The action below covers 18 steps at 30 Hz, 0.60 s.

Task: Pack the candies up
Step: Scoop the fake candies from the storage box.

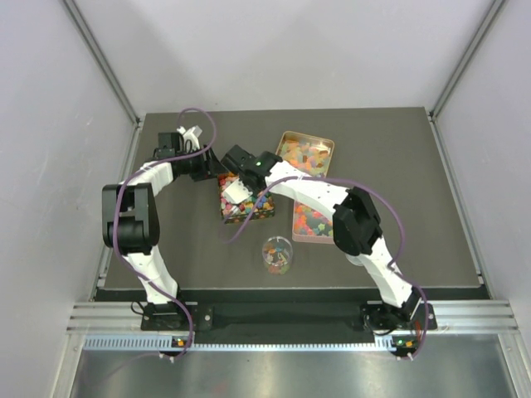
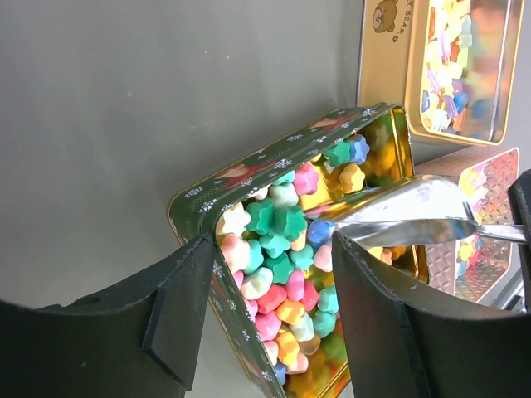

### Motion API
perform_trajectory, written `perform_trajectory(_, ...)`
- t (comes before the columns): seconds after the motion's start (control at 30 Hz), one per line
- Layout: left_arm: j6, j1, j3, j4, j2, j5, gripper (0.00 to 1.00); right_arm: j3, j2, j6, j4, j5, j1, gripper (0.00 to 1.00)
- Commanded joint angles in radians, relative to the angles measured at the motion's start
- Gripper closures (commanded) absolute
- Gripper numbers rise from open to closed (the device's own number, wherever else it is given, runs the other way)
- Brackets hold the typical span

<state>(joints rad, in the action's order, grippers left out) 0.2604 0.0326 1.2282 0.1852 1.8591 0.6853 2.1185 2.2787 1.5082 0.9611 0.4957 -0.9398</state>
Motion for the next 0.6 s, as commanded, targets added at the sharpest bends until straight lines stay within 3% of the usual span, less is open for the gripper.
perform_trajectory(0.0, -0.004, -0.003, -0.009, -0.033, -0.052, 0.040, 0.37, 0.032, 0.056, -0.017, 0.027, -0.080, -0.005, 1.00)
perform_trajectory(0.3, -0.009, -0.005, -0.003, -0.029, -0.035, 0.048, 0.37, -0.002, 0.053, 0.050, 0.088, -0.255, 0.070, 1.00)
perform_trajectory(0.57, -0.027, -0.005, 0.013, 0.005, -0.011, 0.082, 0.37, -0.051, 0.048, 0.173, 0.067, -0.302, 0.147, 1.00)
